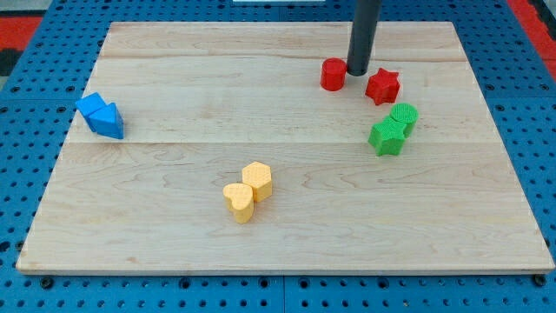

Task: Slide the red star to the top left side of the green circle

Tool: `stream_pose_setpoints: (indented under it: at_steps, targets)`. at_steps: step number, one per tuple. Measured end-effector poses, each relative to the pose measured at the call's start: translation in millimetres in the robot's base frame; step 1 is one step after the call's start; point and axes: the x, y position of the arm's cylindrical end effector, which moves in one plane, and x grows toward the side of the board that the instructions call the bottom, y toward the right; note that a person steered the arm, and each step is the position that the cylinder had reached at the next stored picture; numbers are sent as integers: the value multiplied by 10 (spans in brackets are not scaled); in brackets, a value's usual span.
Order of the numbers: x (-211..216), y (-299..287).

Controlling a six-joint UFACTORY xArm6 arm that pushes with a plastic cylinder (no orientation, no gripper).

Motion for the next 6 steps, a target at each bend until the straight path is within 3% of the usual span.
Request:
stream_pose_setpoints:
  at_steps: [2, 6]
  targets:
    - [-133, 106]
    - [94, 123]
